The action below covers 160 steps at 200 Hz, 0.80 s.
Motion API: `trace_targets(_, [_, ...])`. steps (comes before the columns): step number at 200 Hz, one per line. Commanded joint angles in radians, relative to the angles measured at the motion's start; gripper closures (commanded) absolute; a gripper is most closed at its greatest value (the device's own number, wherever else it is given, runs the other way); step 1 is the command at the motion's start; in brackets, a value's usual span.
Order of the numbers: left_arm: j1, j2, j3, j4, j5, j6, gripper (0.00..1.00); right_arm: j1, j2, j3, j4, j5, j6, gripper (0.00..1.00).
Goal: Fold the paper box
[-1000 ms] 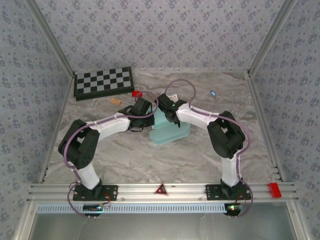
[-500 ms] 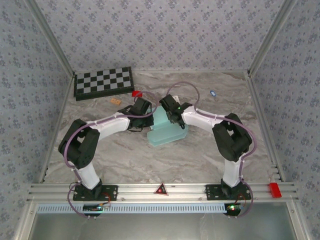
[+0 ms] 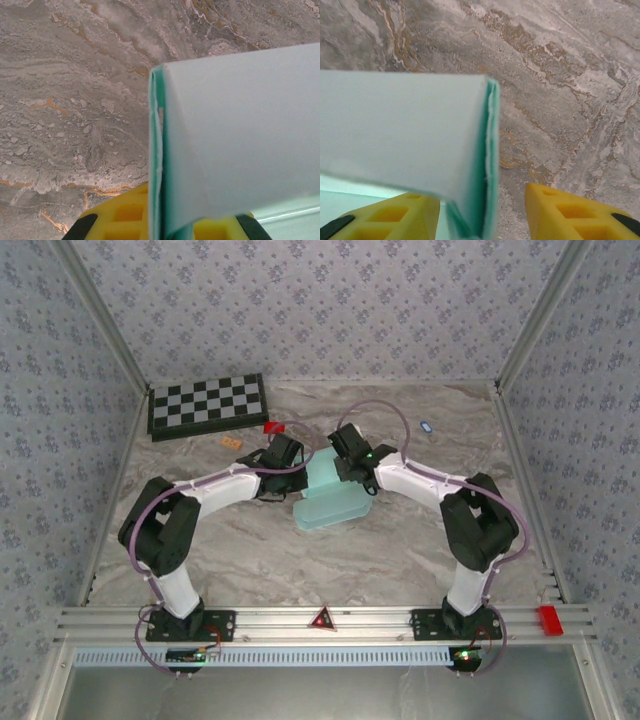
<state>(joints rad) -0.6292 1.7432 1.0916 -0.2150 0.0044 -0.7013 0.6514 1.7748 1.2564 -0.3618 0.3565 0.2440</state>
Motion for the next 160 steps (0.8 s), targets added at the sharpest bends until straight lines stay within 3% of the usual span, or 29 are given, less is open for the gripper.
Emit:
trace_targets(1, [0.002,0.01,0.03,-0.014,0.009,-0.013,1.0,-0.017,-0.057,-0.016,0.026,-0.03,0.018,0.5])
trace_targets(64, [0.0,0.009,0.031,-0.013,0.008,-0.022,1.0,-0.07,-0.157,-0.096,0.103,-0.164,0.028,0.5])
trace_targets(88, [0.003,0.0,0.029,-0.036,-0.031,-0.088,1.0,-0.098,-0.23,-0.146,0.131,-0.21,0.045,0.49])
trace_targets(132, [0.012,-0.004,0.042,-0.058,-0.029,-0.178,1.0,-0.106,-0.364,-0.146,0.008,-0.172,0.066,0.48])
trace_targets(160, [0.014,0.001,0.082,-0.085,-0.024,-0.245,1.0,-0.12,-0.46,-0.147,-0.087,-0.165,0.165,0.48])
